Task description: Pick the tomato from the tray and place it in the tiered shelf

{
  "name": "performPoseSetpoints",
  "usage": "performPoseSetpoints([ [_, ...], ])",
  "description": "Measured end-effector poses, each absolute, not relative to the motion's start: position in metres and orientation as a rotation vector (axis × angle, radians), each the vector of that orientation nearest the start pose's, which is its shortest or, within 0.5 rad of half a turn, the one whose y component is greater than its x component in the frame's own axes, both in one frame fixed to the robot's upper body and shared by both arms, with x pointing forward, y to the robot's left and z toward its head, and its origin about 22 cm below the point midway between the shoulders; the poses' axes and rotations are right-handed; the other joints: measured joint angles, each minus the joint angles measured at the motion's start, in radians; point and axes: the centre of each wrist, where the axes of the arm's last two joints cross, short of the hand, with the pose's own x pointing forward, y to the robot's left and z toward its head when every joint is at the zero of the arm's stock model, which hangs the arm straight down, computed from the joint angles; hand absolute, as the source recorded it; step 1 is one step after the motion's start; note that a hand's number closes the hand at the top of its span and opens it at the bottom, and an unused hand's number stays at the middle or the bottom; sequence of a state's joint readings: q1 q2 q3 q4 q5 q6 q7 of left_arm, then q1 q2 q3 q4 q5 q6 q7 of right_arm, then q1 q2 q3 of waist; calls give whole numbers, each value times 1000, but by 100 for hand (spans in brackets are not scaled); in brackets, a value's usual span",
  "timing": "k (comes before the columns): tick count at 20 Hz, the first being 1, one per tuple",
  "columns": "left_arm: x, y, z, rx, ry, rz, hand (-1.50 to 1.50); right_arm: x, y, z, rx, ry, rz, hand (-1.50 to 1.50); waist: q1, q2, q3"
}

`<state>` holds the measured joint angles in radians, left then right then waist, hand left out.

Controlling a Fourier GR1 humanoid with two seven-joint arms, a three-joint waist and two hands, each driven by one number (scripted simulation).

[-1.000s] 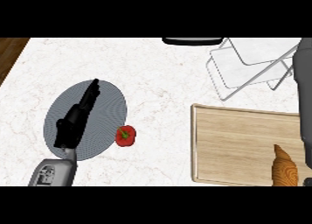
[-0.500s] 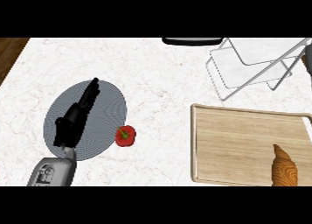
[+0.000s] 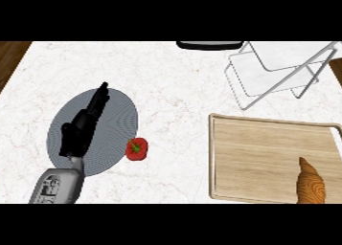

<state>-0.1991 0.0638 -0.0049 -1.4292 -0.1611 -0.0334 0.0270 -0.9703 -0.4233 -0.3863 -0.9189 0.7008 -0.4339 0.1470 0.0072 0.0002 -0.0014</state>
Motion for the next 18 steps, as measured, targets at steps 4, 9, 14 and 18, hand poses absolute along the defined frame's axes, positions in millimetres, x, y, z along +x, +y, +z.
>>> performPoseSetpoints([
  [4,286,225,14,107,-1578,-267,0,419,-325,235,-1118,-1766,-68,-150,-2,-1,0],
  [9,281,223,15,110,-1584,-263,0,413,-325,250,-1033,-1808,-108,-150,-3,-2,1],
  [14,281,227,17,115,-1578,-259,0,403,-337,284,-947,-1855,-297,-150,-5,-2,1],
  [18,282,226,18,117,-1574,-255,0,382,-368,308,-920,-1852,-453,-150,-13,-4,1],
])
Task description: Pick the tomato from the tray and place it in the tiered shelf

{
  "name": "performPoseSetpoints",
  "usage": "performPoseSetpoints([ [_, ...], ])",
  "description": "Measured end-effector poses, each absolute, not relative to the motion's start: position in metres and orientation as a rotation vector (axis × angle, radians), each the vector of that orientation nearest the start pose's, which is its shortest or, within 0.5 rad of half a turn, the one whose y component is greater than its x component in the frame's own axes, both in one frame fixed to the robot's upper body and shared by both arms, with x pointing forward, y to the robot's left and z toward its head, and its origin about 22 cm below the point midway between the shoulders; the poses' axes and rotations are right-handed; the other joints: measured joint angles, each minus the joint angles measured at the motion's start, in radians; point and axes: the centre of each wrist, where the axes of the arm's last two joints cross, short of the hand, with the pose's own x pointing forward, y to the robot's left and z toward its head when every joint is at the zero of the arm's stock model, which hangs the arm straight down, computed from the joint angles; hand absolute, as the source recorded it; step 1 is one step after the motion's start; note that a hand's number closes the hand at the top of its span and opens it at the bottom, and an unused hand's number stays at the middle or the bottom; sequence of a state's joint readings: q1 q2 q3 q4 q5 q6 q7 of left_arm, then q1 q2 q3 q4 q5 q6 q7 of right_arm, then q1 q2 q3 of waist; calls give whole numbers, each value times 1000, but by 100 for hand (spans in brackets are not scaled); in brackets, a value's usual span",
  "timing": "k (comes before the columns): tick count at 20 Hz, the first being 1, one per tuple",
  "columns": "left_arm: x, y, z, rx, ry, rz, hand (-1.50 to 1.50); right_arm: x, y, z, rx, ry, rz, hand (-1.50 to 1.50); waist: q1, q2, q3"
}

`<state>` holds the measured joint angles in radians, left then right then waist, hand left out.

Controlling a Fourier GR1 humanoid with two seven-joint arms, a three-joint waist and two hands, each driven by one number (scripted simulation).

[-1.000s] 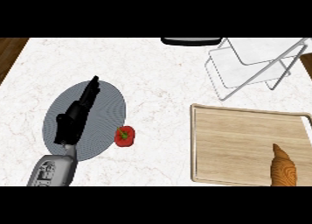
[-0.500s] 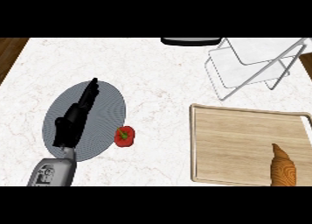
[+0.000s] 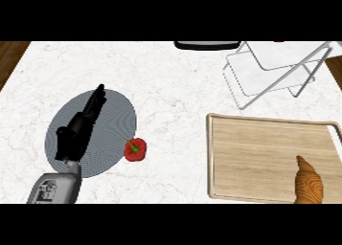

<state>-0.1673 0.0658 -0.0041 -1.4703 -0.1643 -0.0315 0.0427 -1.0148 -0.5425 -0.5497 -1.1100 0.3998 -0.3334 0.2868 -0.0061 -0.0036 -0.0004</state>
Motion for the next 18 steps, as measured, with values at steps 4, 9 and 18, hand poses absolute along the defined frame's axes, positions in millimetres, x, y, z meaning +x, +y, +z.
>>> performPoseSetpoints([
  [4,279,225,20,119,-1572,-250,0,353,-411,324,-923,-1781,-546,-150,-3,-1,0],
  [9,278,225,15,125,-1570,-248,0,315,-468,327,-938,-1629,-539,-150,-10,0,0],
  [18,280,228,14,124,-1569,-240,0,222,-562,312,-953,-1524,-424,-150,-17,0,1],
])
